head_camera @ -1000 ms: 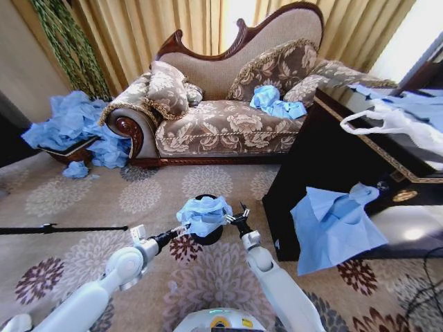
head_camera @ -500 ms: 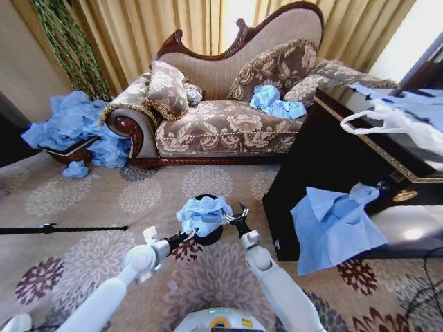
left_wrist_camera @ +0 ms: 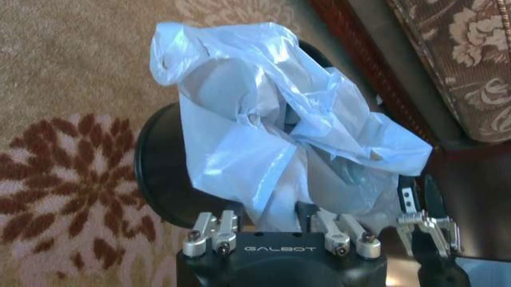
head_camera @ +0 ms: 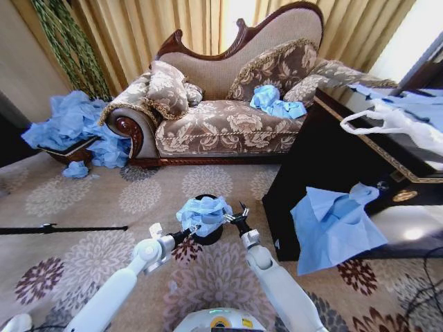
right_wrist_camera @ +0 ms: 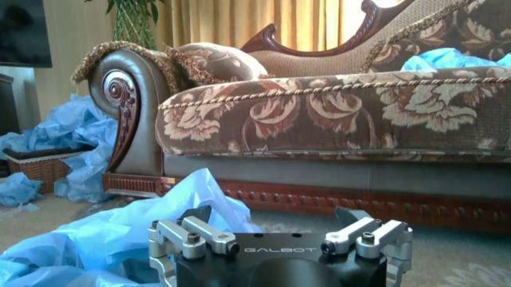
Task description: Place a garbage bag over the trash bin.
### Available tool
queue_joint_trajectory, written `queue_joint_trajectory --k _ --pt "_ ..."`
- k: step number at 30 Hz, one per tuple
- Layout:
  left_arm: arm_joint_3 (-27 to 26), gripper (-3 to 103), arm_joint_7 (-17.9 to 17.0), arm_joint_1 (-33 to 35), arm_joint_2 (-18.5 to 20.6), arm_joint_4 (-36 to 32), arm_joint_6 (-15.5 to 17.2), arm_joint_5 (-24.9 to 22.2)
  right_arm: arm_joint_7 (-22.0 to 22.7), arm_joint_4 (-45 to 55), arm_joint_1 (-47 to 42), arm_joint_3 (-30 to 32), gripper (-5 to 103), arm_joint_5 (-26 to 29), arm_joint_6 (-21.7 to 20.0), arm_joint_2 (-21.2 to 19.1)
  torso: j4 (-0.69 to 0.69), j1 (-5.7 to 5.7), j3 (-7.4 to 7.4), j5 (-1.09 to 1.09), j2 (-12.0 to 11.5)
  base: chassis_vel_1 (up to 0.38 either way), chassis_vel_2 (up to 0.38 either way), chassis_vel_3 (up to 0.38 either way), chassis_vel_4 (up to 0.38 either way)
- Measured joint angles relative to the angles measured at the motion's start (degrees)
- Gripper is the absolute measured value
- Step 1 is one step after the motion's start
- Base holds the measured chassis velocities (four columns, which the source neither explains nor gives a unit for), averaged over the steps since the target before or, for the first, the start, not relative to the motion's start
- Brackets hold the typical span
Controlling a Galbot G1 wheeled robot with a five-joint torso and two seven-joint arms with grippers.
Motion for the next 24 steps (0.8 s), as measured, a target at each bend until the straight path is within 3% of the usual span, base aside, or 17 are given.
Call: queue_joint_trajectory --k 2,9,10,12,24 --pt "-0.34 35 0.40 0.73 0.34 -0.61 0.05 -0.01 0.02 -0.07 0.12 0.02 100 0.04 -0.01 0.00 0.01 0.00 0.00 0.02 0.00 0.000 0.000 0.000 0.000" --pt "-0.64 24 1.11 1.52 0.61 -1.15 0.17 0.00 0.09 -0.09 0.17 0.04 100 0.04 -0.01 0.05 0.00 0.00 0.00 0.00 0.00 0.000 0.000 0.000 0.000" --pt "-0.77 13 1.40 1.86 0.77 -1.33 0.41 0.14 0.10 -0.13 0.17 0.04 100 0.04 -0.01 0.06 0.00 0.00 0.00 0.01 0.00 0.000 0.000 0.000 0.000" --pt "-0.62 3 2.27 2.32 0.58 -0.71 0.65 1.35 0.11 -0.26 0.18 0.01 100 0.04 -0.01 0.20 0.01 0.00 -0.01 0.02 0.00 0.000 0.000 0.000 0.000" --pt "3.69 0 3.61 0.17 -4.34 5.66 0.78 7.45 0.16 -0.14 -0.01 0.01 100 0.06 0.01 -0.23 0.00 0.00 -0.01 0.01 0.00 0.000 0.000 0.000 0.000"
